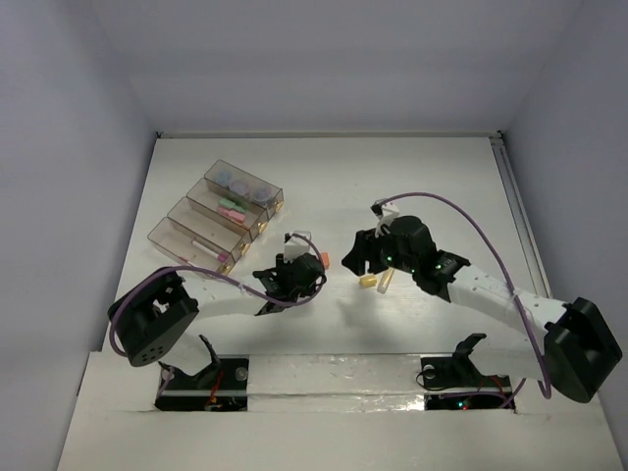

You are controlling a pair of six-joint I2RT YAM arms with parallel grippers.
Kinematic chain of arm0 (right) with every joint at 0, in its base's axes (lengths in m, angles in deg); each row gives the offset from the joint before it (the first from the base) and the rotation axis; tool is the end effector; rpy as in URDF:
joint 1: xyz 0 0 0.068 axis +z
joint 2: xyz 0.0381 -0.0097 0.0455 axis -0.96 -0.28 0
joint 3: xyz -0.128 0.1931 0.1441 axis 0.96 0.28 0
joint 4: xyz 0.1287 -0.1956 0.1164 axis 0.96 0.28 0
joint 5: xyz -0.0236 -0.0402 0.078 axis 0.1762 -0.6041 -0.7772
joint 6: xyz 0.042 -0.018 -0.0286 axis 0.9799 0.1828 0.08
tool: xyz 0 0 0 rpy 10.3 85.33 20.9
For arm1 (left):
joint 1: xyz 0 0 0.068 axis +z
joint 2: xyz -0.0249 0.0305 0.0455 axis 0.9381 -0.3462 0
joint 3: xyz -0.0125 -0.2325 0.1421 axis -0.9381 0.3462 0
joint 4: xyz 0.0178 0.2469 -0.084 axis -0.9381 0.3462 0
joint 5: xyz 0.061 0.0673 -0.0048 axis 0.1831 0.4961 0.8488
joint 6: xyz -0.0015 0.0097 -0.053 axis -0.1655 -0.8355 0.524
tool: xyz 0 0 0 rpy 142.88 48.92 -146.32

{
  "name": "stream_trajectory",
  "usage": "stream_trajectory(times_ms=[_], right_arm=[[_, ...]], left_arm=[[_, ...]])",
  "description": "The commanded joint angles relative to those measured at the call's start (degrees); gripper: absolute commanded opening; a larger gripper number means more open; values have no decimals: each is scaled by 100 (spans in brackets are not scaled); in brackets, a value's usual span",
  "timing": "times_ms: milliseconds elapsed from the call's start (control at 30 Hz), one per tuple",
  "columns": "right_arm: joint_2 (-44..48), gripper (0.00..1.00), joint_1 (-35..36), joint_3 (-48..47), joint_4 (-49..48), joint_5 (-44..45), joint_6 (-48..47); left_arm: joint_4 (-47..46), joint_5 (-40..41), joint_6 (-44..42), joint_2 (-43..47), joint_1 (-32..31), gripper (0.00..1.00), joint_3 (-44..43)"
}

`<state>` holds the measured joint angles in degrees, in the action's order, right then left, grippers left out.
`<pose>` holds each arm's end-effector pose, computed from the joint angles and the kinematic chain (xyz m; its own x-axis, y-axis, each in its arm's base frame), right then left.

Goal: Sort the stationery into containers
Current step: Pick up the pen from the center of the board.

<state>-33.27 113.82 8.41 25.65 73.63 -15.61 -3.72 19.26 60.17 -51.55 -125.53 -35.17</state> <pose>0.1913 0.1681 0.2417 -0.6334 -0.0082 -0.7738 -0.5301 0.7330 0.4262 0.1667 -0.2165 0.1542 -0.6502 -0.0020 -0.7598 0.2039 0.9628 -0.1770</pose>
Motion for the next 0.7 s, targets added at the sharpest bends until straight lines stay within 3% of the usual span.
stream_trajectory(times_ms=[0, 167, 300, 533, 633, 667], right_arm=[[-280, 64, -26, -35, -354, 115, 97], [-763, 53, -26, -140, -521, 28, 281], [-983, 49, -26, -175, -723, -35, 405], [-1536, 46, 27, -351, -1004, -166, 580], [-1914, 37, 27, -395, -1365, -420, 809], [-2011, 28, 27, -412, -1444, -534, 914]], left_arm=[[800, -147, 130, 202, -72, 44, 130], [800, -156, 113, 186, -72, 43, 165], [783, -147, 69, 132, -72, 40, 130], [809, -138, 43, -78, -72, 25, 25], [818, -130, 34, -26, -72, 13, 60], [809, -121, 69, 70, -72, 10, 77]])
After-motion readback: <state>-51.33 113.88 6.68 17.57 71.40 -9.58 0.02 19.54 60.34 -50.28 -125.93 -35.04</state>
